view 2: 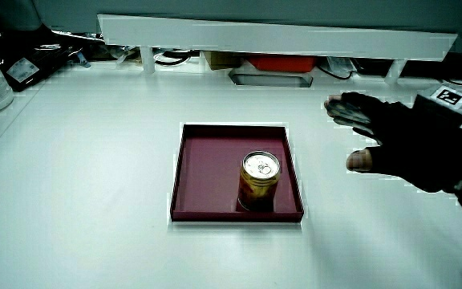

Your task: Place red bull into plate

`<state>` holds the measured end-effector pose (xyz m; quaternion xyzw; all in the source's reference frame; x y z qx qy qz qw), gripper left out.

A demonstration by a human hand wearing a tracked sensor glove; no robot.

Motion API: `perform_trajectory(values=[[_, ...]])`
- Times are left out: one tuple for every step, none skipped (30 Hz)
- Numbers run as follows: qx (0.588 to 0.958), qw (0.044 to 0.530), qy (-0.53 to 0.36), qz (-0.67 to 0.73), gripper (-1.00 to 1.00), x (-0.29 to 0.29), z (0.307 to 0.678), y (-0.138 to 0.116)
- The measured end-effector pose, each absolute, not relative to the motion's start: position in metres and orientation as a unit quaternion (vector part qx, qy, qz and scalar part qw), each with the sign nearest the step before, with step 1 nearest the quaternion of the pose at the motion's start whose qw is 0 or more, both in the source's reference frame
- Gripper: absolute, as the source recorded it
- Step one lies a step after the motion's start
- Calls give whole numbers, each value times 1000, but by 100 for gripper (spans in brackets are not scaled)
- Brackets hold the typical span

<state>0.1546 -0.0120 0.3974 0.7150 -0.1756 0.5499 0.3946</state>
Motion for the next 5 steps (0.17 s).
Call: perform_trajectory(values=[[725, 394, -183, 535, -100, 160, 396, -12], [743, 385, -198, 510, -100, 166, 398, -13], [751, 395, -178, 499, -100, 169, 390, -12], [743, 383, -196, 513, -100, 173, 389, -12], [739, 379, -196, 521, -100, 175, 384, -11]])
